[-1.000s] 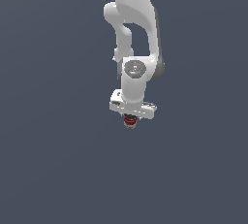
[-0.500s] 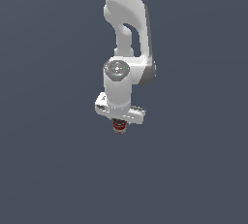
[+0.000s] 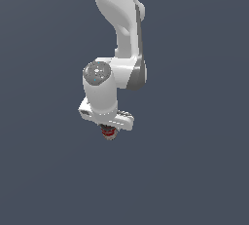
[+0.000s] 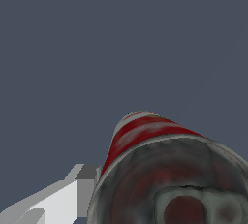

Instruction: Pick up the object and move it to a goal position.

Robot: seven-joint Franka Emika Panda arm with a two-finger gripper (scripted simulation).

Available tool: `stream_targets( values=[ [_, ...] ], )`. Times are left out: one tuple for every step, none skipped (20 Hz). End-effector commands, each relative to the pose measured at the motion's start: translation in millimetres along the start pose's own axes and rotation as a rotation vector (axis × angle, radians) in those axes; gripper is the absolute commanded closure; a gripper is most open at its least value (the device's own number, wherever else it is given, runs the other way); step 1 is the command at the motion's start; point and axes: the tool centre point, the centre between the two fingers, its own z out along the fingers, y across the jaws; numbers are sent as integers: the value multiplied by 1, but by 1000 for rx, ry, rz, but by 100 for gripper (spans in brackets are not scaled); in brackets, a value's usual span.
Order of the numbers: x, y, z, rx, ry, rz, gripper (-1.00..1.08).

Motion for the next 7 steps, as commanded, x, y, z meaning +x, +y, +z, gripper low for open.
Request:
stream_targets(
  values=[
    [7,4,-5,1,4,-1,108],
    [9,5,-6,1,4,-1,108],
    [10,6,-6,1,4,-1,108],
    [11,6,-6,1,4,-1,108],
    [12,6,-7,1,4,-1,108],
    [12,7,-7,1,4,-1,108],
    [12,7,-7,1,4,-1,108]
  ],
)
